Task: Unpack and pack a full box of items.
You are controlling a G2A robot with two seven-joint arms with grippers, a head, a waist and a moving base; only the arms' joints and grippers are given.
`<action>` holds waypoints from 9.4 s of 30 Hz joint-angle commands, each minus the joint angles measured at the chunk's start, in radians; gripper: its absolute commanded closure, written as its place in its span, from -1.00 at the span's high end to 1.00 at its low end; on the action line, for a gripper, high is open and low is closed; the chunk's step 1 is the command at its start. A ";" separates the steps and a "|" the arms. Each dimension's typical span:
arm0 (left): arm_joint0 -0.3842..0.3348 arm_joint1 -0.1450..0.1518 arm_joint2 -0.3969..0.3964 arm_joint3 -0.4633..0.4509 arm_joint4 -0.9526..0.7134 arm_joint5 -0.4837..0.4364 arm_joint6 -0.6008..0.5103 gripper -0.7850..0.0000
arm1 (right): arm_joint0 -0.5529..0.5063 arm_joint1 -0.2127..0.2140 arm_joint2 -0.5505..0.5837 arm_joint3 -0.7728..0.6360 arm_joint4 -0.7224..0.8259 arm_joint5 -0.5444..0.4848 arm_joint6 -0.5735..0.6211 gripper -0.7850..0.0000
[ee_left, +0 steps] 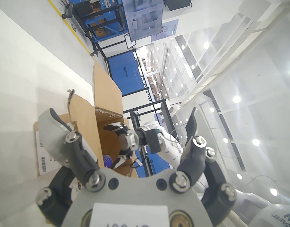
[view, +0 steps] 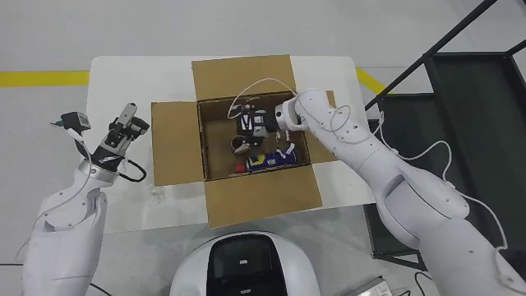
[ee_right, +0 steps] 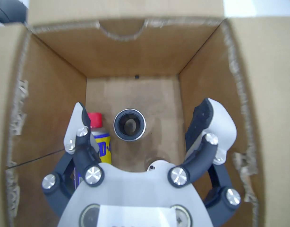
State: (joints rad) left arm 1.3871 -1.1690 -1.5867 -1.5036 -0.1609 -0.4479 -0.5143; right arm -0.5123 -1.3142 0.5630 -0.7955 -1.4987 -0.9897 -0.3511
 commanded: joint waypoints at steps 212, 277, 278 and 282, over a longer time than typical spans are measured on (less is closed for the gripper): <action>-0.668 -0.020 0.306 0.725 0.197 -0.101 -0.038 1.00 | -0.751 0.641 0.331 -0.675 2.060 0.424 1.464 1.00; -0.986 -0.175 0.491 1.143 -0.008 -0.290 -0.399 1.00 | -0.537 0.397 0.267 -0.485 2.170 0.276 1.421 1.00; -0.986 -0.174 0.486 1.144 -0.024 -0.301 -0.416 1.00 | -0.537 0.396 0.268 -0.486 2.167 0.278 1.421 1.00; -0.980 -0.167 0.461 1.140 -0.095 -0.342 -0.504 1.00 | -0.538 0.389 0.270 -0.483 2.152 0.283 1.416 1.00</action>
State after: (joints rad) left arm 0.4047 -1.3385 -1.1192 -0.3611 -0.2365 -0.7783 -0.9907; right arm -1.0506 -0.9231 0.8329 -1.2802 0.6572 -0.7080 1.0665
